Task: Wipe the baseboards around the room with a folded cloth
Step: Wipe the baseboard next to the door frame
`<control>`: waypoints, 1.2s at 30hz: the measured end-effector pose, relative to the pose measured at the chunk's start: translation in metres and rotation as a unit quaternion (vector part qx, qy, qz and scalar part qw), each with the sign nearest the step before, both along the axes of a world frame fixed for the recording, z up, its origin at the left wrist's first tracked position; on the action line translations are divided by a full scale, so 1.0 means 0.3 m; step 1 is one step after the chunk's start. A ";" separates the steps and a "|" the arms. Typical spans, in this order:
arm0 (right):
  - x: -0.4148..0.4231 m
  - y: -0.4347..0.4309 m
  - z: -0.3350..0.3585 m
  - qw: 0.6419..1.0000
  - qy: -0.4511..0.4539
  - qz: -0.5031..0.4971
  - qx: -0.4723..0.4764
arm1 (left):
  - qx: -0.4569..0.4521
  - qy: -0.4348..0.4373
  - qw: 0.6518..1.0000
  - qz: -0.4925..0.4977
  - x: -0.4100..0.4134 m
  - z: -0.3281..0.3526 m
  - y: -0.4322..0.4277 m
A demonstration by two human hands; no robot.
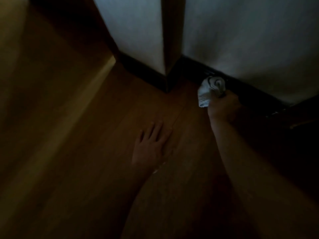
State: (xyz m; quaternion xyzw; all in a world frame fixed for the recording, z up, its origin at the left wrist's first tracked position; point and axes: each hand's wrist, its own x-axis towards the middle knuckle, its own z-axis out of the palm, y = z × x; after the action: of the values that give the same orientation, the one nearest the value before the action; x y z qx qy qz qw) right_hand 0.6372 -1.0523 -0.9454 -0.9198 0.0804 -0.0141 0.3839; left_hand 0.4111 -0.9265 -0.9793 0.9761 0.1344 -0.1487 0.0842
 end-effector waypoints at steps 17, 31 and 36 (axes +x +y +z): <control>0.004 -0.109 -0.083 0.998 -0.059 -0.014 0.007 | 0.008 -0.072 0.997 0.024 -0.037 -0.080 -0.026; 0.009 -0.052 -0.042 0.999 -0.047 -0.006 0.001 | 0.010 -0.093 0.995 0.017 -0.043 -0.076 -0.022; -0.007 -0.224 -0.051 0.997 -0.049 -0.051 -0.014 | 0.012 -0.084 0.996 0.017 -0.043 -0.078 -0.022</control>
State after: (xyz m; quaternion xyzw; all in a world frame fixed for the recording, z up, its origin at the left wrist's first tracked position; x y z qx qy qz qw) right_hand 0.6350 -1.1193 -0.9608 -0.9179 0.1082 -0.0795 0.3733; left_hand 0.3981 -0.9331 -1.0028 0.9837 0.1449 -0.0630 0.0858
